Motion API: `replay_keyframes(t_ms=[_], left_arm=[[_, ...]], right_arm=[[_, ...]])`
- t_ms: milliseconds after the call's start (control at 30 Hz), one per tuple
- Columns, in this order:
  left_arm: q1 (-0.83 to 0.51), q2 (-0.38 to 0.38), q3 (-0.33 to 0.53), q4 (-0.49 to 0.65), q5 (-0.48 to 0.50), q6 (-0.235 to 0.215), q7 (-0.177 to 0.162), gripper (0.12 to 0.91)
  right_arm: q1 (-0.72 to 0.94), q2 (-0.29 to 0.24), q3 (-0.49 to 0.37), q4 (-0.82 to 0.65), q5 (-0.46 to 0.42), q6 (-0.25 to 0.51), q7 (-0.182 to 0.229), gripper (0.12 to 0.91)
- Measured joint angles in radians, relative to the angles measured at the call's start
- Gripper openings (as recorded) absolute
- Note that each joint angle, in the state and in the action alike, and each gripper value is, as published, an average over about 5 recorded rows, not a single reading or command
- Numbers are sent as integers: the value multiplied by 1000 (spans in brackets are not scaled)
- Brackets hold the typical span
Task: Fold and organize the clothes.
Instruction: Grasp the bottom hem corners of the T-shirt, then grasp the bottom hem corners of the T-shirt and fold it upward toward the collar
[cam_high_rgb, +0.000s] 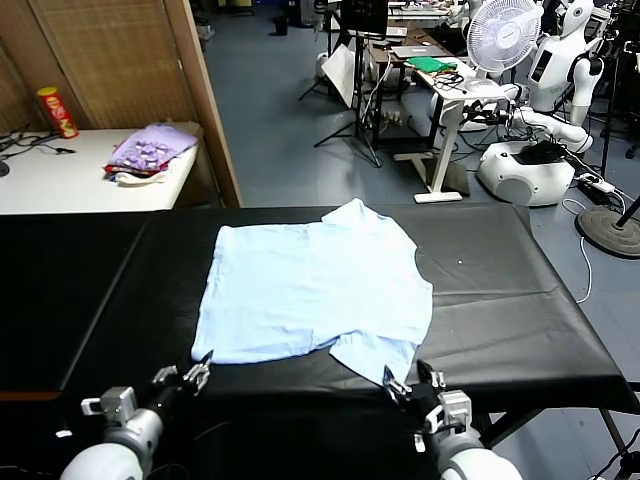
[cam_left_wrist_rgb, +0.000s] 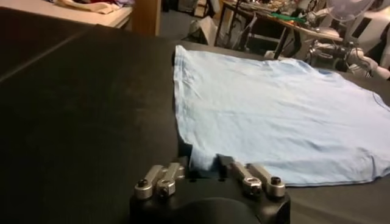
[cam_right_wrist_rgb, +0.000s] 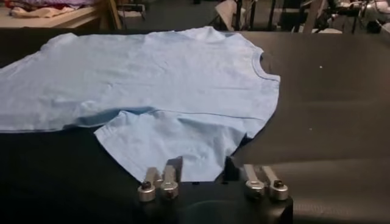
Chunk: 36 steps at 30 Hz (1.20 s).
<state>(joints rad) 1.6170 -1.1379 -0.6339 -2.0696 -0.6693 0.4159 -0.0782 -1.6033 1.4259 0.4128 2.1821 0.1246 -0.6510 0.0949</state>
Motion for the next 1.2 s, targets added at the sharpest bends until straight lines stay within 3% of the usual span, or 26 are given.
replay_keyframes(t_ms=[133,333,533,833,1200], left_arm=[[13,0,-1,-17,-20,-6,9,127],[55,17,-26,-59,-20,-7,2,126],[137,47,-71,-118,-22,-24,-1,126],[70,3,-55,-133,44,-44,-9,126],[-142,-17,23,-26,167,-47,-20,126]], right_arm=[[-47,14,14,51,-1,-9,11,122],[-130,10,37,153,-1,16,8,122],[-121,-13,65,173,8,106,3,122],[49,-63,56,12,10,223,-37,122],[274,-133,-1,-198,1,273,-84,122]])
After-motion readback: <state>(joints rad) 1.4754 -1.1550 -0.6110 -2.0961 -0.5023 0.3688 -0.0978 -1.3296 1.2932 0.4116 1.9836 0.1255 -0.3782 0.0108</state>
